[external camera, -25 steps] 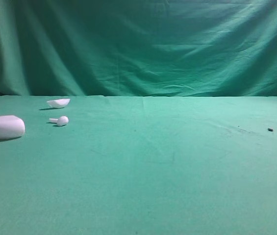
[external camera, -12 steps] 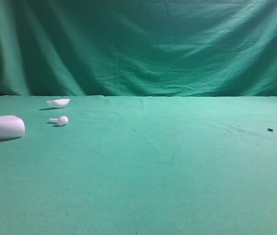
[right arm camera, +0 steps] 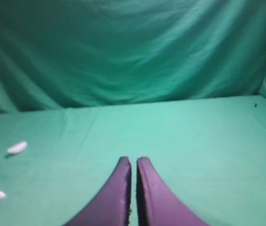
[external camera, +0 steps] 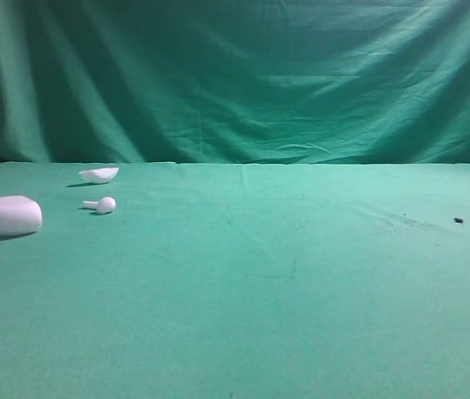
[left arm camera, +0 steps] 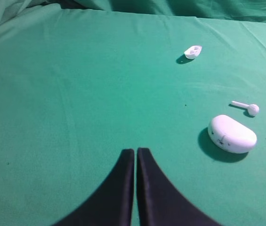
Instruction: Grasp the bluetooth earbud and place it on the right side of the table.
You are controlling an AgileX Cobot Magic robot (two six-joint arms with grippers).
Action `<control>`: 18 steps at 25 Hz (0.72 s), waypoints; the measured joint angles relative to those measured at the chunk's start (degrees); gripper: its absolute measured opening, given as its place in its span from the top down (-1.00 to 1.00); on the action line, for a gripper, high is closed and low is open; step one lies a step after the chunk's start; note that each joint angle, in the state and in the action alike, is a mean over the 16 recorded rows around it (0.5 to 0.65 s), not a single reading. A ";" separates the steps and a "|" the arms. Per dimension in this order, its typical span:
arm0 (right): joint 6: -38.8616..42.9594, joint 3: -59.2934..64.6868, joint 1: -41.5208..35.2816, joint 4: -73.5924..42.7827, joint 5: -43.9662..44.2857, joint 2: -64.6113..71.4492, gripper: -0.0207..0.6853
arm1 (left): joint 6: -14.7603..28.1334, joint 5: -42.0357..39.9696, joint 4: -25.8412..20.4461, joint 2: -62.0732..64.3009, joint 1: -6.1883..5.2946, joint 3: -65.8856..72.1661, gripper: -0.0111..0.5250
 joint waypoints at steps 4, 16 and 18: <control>-0.02 5.92 -0.40 -1.38 -3.59 -1.02 0.94 | 0.00 0.00 0.00 0.00 0.00 0.00 0.96; 1.63 24.83 -2.31 -2.33 -18.34 -3.36 0.94 | 0.00 0.00 0.00 0.00 0.00 0.00 0.96; 2.03 26.28 -2.48 -1.97 -18.90 -3.38 0.94 | 0.00 0.00 0.00 0.00 0.00 0.00 0.96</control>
